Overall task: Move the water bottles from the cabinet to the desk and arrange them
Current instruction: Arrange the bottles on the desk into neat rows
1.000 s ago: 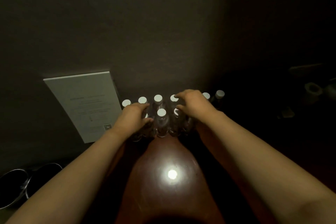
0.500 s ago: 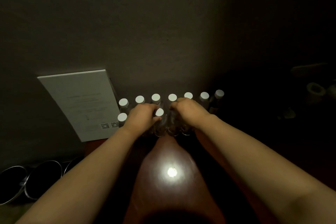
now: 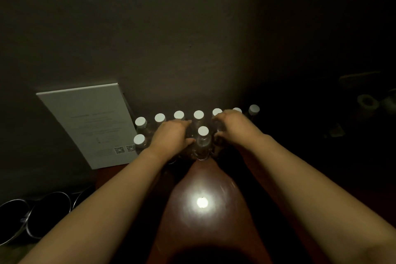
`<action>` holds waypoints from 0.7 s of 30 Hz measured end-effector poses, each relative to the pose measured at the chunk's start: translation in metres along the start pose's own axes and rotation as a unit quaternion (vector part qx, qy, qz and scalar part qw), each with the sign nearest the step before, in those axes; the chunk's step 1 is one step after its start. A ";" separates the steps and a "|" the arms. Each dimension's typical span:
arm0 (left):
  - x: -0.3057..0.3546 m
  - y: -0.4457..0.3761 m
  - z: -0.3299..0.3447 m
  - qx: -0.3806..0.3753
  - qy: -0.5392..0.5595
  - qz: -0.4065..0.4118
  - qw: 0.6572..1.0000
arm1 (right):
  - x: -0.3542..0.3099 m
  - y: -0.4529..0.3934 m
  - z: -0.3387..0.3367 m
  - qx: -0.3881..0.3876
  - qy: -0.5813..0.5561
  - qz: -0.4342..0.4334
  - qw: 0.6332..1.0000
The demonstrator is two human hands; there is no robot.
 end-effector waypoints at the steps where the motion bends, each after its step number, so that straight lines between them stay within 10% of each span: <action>1: 0.007 -0.001 0.002 0.001 0.007 0.010 1.000 | 0.007 0.003 0.001 -0.006 0.007 0.011 1.000; 21: 0.026 -0.012 0.012 -0.010 -0.004 0.018 1.000 | 0.017 0.004 0.020 -0.011 -0.004 0.020 1.000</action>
Point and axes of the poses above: each hand's wrist, its own y-axis away from the middle knuckle, its own z-axis out of the palm, x = y × z, the point moved 8 cm from there along -y, towards the middle knuckle, and after that the axes turned 1 degree about -z, right-handed, at the moved point
